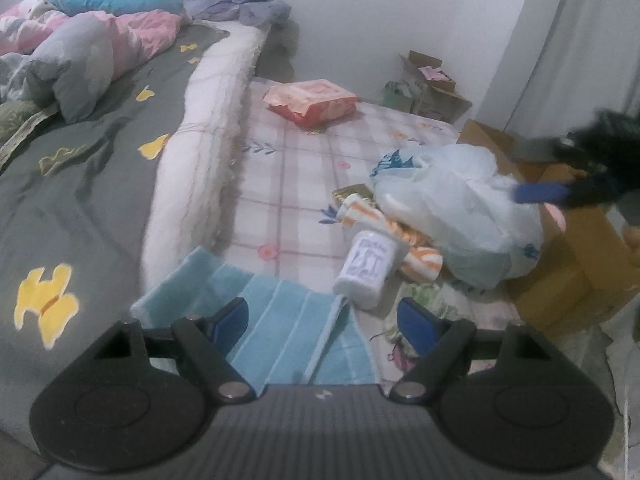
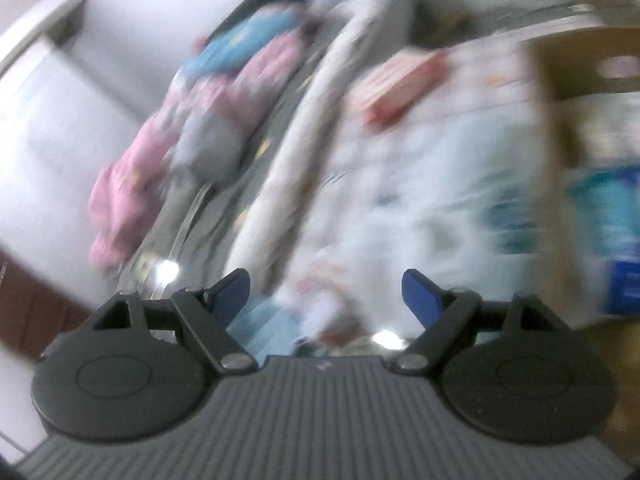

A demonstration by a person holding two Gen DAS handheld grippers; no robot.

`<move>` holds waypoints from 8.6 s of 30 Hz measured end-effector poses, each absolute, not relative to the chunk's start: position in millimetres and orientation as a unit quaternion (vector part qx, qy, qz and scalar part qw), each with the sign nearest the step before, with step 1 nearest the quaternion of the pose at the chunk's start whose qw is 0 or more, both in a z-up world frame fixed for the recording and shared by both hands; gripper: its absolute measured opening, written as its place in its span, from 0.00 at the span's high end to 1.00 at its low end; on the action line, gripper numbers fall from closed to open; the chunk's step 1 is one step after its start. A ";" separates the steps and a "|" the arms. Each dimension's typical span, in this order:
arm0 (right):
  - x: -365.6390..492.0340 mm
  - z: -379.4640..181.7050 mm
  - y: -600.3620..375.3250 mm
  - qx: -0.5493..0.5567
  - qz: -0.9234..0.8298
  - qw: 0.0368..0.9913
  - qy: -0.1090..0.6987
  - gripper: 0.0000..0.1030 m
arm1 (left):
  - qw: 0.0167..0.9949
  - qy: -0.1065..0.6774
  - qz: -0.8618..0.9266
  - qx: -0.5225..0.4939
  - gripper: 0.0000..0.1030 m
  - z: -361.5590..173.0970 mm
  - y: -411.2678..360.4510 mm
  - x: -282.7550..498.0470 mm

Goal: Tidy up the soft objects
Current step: 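Move both tools back over the bed toward the blue towel, then grasp the blue towel with the left gripper while the right gripper pinches it, then carry the blue towel into the cardboard box and open both grippers, then move both tools back over the bed toward the white yogurt cup, then grasp the white yogurt cup with the left gripper while the right gripper pinches its lid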

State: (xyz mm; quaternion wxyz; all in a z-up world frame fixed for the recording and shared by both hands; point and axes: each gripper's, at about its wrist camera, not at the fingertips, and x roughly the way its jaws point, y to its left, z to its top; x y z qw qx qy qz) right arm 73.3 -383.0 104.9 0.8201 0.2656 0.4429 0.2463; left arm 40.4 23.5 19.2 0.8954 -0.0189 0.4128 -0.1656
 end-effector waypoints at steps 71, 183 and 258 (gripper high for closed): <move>82.8 -24.8 -241.3 0.256 0.312 0.689 0.603 0.59 | 0.852 0.464 -0.214 0.117 0.30 -50.6 14.6 82.3; 77.0 43.5 -648.3 0.115 -0.072 0.867 0.480 0.75 | 0.755 0.457 -0.463 0.087 0.46 -27.6 -431.7 161.8; 92.1 7.6 -317.0 0.370 0.191 0.759 0.500 0.59 | 0.859 0.446 -0.246 0.061 0.53 -53.2 -67.6 133.6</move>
